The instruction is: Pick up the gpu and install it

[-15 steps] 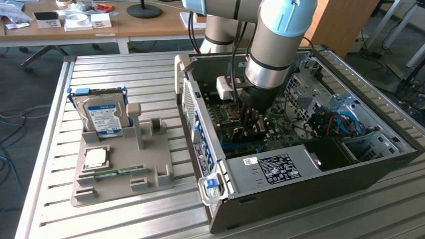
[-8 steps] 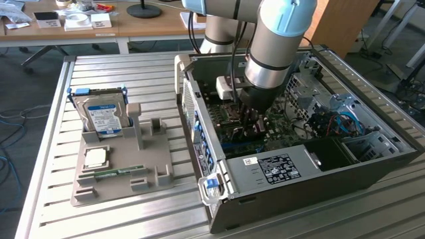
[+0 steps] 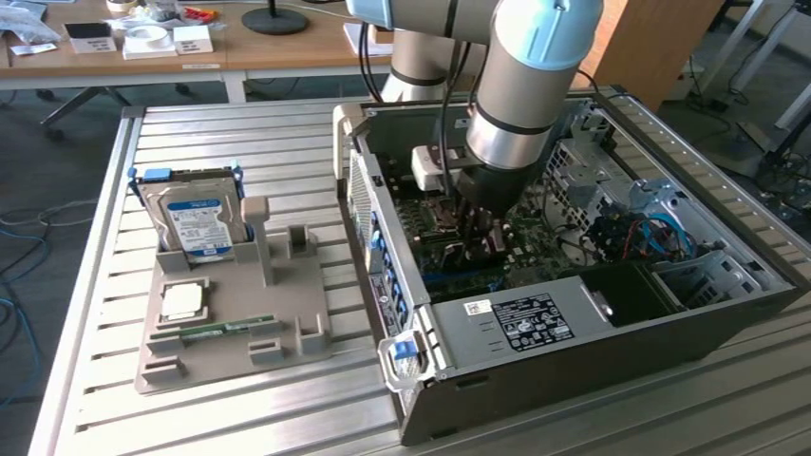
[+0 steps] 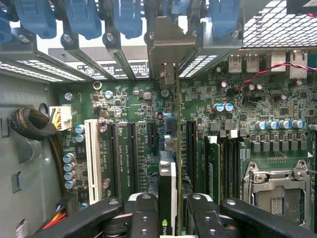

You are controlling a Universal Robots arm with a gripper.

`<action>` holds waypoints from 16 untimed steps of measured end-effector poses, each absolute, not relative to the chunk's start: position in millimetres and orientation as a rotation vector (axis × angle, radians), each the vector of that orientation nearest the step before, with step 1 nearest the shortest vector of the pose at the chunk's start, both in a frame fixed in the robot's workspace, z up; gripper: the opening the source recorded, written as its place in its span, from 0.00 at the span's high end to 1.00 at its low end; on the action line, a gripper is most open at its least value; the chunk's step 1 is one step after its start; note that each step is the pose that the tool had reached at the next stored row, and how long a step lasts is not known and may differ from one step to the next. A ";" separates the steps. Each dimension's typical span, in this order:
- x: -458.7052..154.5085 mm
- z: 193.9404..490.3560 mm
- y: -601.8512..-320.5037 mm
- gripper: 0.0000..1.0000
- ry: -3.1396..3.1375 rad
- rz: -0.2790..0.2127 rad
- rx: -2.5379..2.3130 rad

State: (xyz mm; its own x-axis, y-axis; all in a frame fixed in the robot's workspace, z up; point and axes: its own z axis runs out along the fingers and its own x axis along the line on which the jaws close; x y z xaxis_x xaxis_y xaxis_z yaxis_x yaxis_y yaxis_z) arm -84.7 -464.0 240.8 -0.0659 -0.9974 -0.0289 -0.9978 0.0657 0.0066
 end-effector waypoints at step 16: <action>-84.8 240.2 -463.8 0.73 2.279 0.043 -2.133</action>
